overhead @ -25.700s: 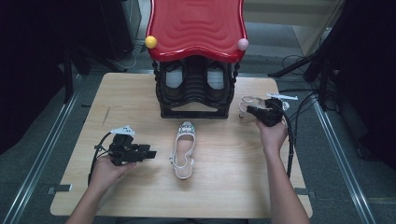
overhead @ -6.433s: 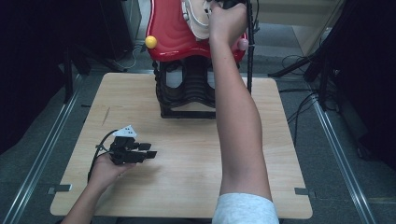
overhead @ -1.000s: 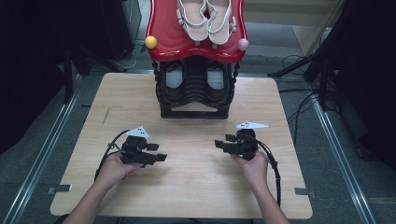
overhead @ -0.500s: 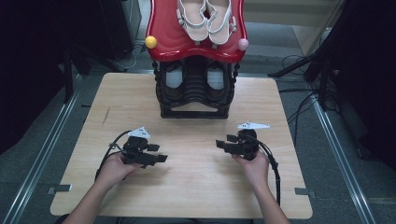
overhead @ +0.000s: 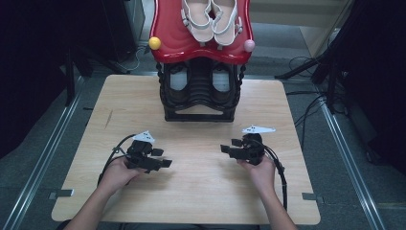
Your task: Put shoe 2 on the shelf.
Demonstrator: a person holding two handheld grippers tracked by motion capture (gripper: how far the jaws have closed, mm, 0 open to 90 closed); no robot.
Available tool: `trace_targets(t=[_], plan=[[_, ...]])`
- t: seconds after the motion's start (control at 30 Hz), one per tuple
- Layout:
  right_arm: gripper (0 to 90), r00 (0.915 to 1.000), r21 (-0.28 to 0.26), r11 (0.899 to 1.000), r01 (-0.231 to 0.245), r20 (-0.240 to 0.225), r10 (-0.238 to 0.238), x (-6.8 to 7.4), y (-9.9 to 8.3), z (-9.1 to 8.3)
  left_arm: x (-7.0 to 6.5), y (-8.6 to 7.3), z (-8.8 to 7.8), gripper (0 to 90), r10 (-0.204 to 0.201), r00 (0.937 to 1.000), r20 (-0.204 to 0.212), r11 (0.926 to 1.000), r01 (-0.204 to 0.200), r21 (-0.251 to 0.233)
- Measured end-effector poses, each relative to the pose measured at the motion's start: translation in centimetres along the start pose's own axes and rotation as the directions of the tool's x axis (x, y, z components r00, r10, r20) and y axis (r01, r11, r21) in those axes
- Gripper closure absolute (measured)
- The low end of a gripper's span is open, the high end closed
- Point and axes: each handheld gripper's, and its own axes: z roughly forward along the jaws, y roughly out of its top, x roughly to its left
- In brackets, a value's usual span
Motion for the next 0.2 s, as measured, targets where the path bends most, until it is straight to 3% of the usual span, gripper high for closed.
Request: trace_targets(t=[0.2], plan=[[36.4, 0.9995, 0.021, 0.999, 0.027, 0.013, -0.027, 0.05, -0.17, 0.37, 0.0, -0.11, 0.5, 30.5, 0.015, 0.9995, -0.026, 0.9999, -0.015, 0.004]])
